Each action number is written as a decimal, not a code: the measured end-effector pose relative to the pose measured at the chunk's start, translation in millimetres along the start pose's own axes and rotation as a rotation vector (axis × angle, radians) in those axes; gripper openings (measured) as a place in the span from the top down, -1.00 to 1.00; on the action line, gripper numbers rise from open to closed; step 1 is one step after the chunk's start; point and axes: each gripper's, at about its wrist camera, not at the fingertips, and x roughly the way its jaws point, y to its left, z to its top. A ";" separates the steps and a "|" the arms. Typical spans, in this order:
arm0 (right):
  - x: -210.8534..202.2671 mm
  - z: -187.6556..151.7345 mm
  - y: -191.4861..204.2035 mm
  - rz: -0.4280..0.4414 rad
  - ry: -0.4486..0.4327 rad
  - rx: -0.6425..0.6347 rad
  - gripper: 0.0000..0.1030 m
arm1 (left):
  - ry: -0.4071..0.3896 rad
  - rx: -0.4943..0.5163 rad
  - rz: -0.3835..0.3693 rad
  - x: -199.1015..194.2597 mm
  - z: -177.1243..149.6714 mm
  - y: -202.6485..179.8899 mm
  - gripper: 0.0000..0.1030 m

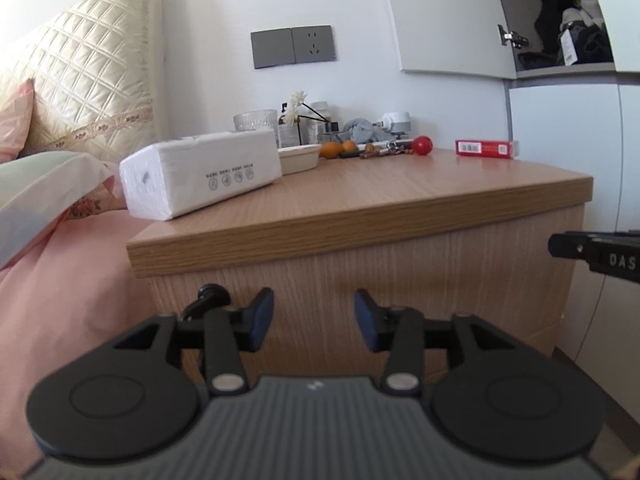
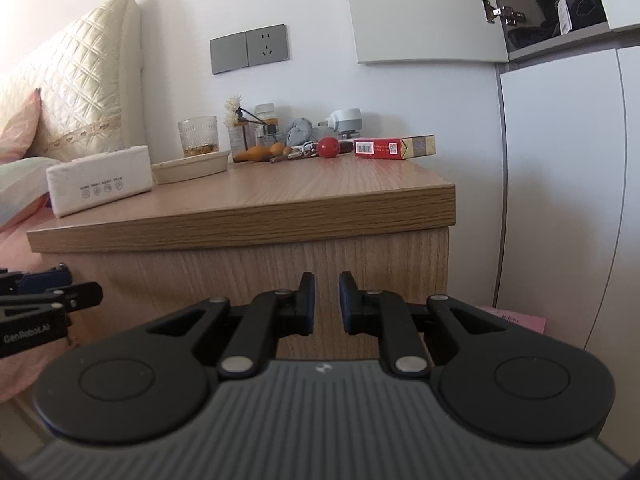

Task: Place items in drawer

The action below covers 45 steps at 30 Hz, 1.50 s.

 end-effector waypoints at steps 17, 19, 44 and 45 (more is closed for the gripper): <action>-54.6 19.7 17.4 0.090 0.017 -0.067 0.65 | -0.008 -0.044 -0.005 -63.7 4.3 2.7 -0.88; -60.5 20.6 18.8 0.113 0.040 -0.071 0.65 | -0.017 -0.056 0.005 -70.7 5.9 3.2 -0.92; -146.4 5.4 31.5 0.197 -0.016 -0.022 0.32 | -0.086 -0.049 0.034 -148.0 -15.4 3.9 -0.98; -149.2 4.2 33.2 0.201 -0.020 -0.026 0.32 | -0.090 -0.060 0.035 -150.8 -16.5 5.2 -0.98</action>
